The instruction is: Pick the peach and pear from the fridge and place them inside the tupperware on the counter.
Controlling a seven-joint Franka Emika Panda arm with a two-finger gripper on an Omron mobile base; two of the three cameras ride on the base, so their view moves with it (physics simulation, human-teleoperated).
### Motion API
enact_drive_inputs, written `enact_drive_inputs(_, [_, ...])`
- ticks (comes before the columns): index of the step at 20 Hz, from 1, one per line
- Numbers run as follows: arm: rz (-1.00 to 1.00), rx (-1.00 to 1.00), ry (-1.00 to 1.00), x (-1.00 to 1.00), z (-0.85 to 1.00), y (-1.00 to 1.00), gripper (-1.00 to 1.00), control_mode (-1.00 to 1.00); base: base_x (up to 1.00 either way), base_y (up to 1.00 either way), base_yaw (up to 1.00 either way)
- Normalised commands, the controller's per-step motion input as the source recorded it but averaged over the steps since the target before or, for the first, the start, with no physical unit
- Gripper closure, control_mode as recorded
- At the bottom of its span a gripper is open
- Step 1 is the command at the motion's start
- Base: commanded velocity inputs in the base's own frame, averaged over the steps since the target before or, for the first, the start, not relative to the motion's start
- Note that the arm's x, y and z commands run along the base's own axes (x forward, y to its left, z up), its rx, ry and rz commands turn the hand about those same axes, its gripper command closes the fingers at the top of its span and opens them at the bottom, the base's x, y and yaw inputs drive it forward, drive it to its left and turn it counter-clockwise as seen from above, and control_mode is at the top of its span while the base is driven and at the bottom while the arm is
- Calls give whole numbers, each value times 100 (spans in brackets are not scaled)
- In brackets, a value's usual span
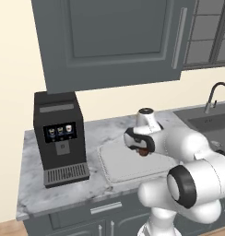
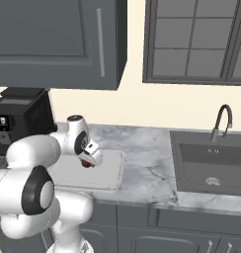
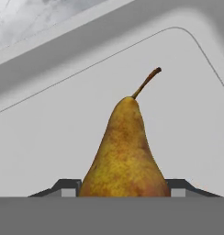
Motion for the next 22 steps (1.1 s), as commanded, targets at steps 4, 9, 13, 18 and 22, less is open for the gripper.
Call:
enact_drive_inputs(4, [0,0,0,6,-40,22,100,-100,0,0,0])
enact_drive_inputs(9, [0,0,0,5,-39,23,-100,-100,0,0,0])
enact_drive_inputs(13, [0,0,0,0,-26,10,-100,-100,0,0,0])
enact_drive_inputs(18, [-1,0,-5,-25,9,5,-100,-100,0,0,0])
enact_drive_inputs(22, [-3,0,-18,-52,48,-2,-100,-100,0,0,0])
